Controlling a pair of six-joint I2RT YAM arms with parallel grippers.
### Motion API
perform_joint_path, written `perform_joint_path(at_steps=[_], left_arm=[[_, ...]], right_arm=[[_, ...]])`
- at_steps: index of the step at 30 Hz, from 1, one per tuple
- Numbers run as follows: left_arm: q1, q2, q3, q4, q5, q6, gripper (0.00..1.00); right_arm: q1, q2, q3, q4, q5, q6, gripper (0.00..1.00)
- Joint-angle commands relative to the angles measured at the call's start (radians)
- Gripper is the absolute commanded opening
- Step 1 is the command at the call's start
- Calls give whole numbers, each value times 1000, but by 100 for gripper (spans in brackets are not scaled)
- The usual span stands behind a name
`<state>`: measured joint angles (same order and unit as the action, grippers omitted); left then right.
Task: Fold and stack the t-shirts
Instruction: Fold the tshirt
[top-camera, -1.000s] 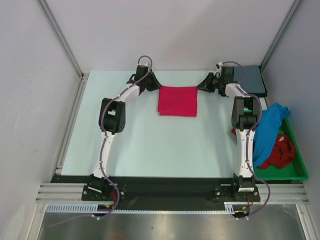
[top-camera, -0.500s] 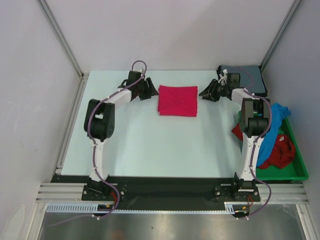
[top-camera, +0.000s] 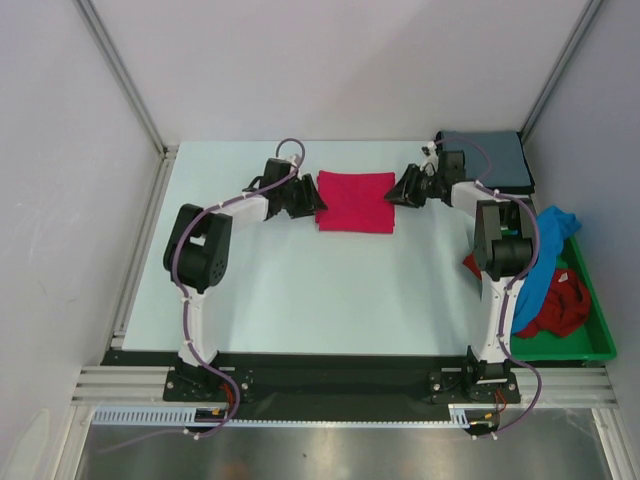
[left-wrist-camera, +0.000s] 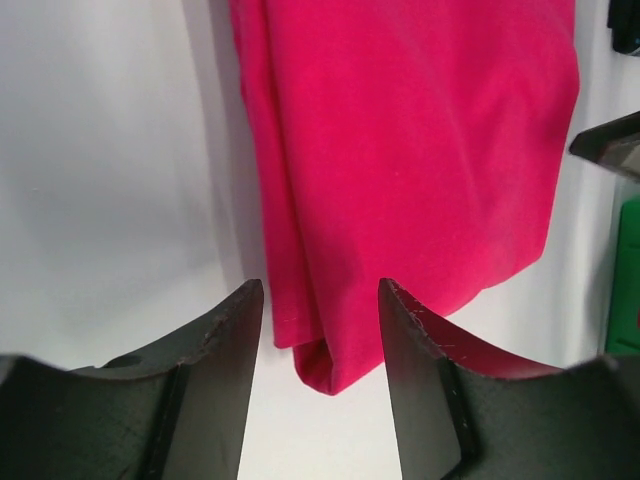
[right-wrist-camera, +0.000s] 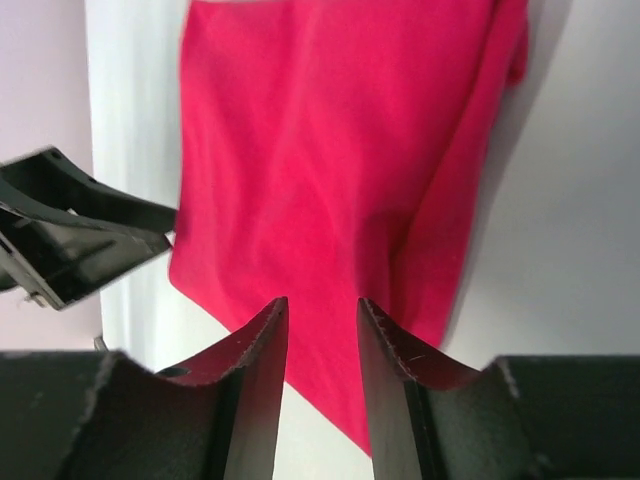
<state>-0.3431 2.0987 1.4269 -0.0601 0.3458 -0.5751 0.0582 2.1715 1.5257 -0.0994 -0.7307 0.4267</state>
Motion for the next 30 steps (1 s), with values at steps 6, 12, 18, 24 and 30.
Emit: perform_joint_path(at_steps=[6, 12, 18, 24, 30], left_arm=[[-19, -31, -2, 46, 27, -5, 51], [-23, -25, -6, 42, 28, -11, 45], [-31, -20, -13, 42, 39, -19, 40], [-33, -25, -23, 40, 41, -15, 46], [-40, -20, -34, 22, 35, -11, 43]], right_arm=[[-1, -114, -174, 43, 24, -29, 41], [6, -171, -256, 60, 30, -34, 41], [11, -200, -292, 61, 11, -25, 40], [20, -200, -329, 84, 8, -20, 40], [20, -206, -349, 89, 2, -9, 36]])
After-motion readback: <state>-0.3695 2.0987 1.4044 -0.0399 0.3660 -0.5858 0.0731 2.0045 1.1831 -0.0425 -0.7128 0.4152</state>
